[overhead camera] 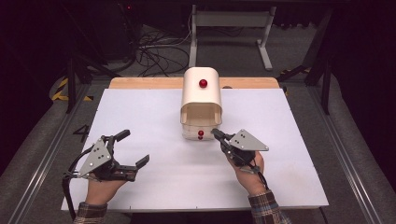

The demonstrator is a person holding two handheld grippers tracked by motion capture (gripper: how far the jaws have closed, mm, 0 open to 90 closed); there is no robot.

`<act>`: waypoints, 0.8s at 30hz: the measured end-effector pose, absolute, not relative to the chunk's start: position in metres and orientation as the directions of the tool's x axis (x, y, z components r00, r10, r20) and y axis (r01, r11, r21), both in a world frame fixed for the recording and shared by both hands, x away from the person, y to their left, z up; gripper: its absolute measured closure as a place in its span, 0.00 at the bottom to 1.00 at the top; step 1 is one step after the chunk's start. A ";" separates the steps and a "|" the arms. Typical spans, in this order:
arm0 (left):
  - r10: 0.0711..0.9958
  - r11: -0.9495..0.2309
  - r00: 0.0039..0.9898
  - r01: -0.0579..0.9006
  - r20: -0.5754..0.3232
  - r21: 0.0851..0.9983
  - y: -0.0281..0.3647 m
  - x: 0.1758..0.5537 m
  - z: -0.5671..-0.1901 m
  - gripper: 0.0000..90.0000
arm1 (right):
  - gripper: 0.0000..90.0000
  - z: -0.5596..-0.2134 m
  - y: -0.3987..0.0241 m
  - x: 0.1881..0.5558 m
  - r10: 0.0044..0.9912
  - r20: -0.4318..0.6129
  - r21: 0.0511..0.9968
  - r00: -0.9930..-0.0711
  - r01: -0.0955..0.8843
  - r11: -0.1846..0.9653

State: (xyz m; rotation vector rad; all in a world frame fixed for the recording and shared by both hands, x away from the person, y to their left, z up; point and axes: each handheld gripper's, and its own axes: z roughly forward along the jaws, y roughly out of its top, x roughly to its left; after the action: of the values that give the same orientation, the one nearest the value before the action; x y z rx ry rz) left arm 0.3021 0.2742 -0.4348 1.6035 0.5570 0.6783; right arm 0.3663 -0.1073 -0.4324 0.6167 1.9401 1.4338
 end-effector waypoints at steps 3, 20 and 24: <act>0.696 -0.139 0.709 -0.024 0.115 0.990 0.274 0.302 -0.435 0.01 | 1.00 -0.432 -0.107 0.367 0.696 -0.215 0.956 -0.685 -0.003 0.293; 0.697 -0.138 0.708 -0.024 0.114 0.990 0.275 0.302 -0.435 0.01 | 1.00 -0.433 -0.105 0.371 0.704 -0.216 0.956 -0.677 0.002 0.295; 0.696 -0.137 0.709 -0.024 0.113 0.990 0.274 0.302 -0.435 0.01 | 1.00 -0.433 -0.104 0.372 0.707 -0.214 0.956 -0.675 0.005 0.294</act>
State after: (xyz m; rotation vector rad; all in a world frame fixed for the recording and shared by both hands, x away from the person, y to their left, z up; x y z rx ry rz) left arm 0.3017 0.2744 -0.4349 1.6014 0.5591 0.6806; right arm 0.3720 -0.1040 -0.4333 0.6338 1.9331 1.4245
